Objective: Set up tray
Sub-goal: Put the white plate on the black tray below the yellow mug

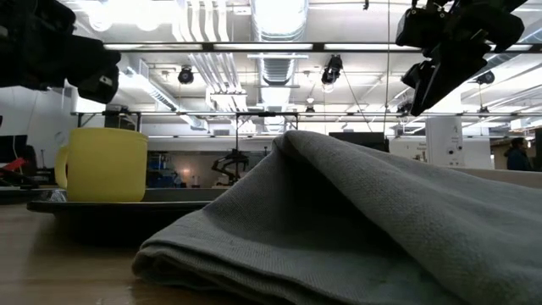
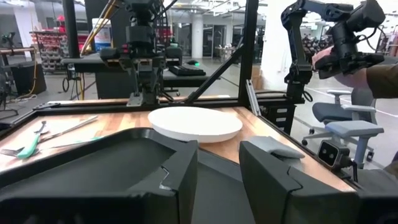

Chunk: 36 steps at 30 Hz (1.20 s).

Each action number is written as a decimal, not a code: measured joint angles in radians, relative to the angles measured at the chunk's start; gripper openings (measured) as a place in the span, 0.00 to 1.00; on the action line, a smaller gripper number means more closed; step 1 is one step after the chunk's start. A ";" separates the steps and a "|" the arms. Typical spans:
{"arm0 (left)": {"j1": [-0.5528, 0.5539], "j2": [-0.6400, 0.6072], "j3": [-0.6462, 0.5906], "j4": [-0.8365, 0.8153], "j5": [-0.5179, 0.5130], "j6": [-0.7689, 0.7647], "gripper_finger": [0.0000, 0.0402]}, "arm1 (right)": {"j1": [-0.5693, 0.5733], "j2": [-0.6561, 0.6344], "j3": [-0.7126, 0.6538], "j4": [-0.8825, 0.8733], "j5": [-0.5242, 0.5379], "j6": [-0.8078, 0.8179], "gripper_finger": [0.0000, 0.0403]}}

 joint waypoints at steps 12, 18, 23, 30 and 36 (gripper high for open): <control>0.000 0.041 0.000 0.000 0.000 0.000 0.26 | 0.000 0.000 -0.047 -0.002 0.000 0.011 0.43; 0.000 0.062 0.000 0.000 0.000 0.000 0.26 | 0.000 0.000 -0.083 0.004 -0.028 0.041 0.43; 0.000 0.079 0.000 0.000 0.000 0.000 0.26 | 0.000 0.000 -0.096 0.017 -0.056 0.041 0.41; 0.000 0.094 0.000 0.000 0.000 0.000 0.26 | 0.000 0.009 -0.099 0.018 -0.061 0.041 0.42; 0.000 0.093 0.000 0.000 0.000 0.000 0.26 | 0.000 0.090 -0.100 0.020 -0.061 0.042 0.41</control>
